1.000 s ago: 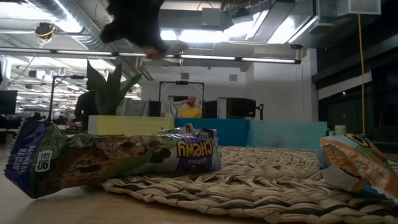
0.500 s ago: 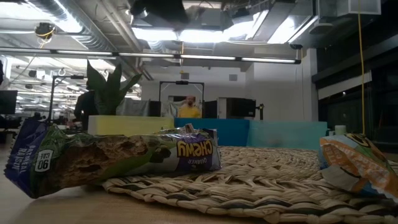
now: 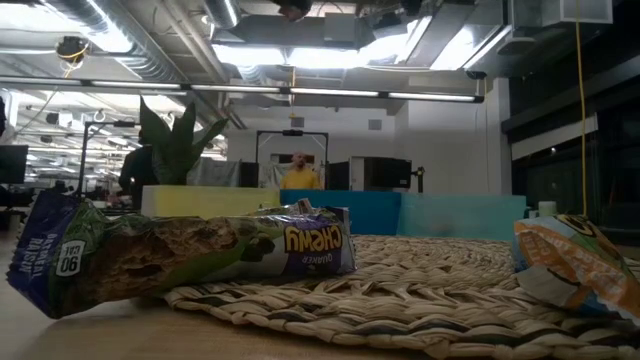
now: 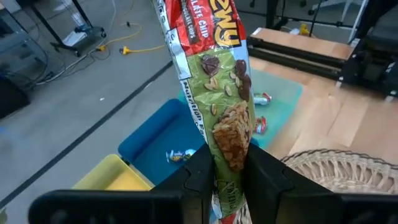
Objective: Pick and place Granola Bars by type
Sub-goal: Put the red granola bar into the green bin
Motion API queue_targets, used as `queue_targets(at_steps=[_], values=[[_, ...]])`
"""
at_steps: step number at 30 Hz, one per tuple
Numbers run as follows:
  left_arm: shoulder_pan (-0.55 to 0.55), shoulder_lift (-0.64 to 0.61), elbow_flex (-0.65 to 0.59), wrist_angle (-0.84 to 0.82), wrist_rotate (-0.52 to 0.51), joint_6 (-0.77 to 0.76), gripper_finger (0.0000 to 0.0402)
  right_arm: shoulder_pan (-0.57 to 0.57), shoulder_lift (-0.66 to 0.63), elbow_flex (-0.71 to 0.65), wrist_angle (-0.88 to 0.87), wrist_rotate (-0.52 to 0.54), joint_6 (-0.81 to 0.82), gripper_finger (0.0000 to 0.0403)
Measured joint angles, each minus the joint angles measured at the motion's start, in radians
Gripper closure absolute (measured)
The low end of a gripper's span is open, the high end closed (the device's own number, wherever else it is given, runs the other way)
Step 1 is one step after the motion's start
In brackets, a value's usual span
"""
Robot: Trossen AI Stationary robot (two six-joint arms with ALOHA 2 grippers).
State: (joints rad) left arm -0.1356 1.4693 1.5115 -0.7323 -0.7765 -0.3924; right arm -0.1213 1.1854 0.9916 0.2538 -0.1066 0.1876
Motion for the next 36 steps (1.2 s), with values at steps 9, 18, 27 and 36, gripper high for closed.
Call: queue_targets(at_steps=[9, 18, 27, 36], values=[[-0.027, 0.000, 0.024, 0.012, -0.044, 0.073, 0.0339, -0.053, 0.093, 0.000, 0.127, -0.016, 0.028, 0.0076], [-0.027, 0.000, 0.024, 0.020, -0.039, 0.086, 0.0348, -0.080, 0.195, 0.052, 0.228, -0.130, 0.096, 0.0076], [-0.027, 0.000, 0.024, 0.025, -0.035, 0.102, 0.0351, -0.080, 0.295, 0.166, 0.225, -0.160, 0.095, 0.0080], [-0.027, 0.000, 0.024, 0.025, -0.033, 0.102, 0.0352, -0.081, 0.314, 0.190, 0.220, -0.176, 0.092, 0.0175]])
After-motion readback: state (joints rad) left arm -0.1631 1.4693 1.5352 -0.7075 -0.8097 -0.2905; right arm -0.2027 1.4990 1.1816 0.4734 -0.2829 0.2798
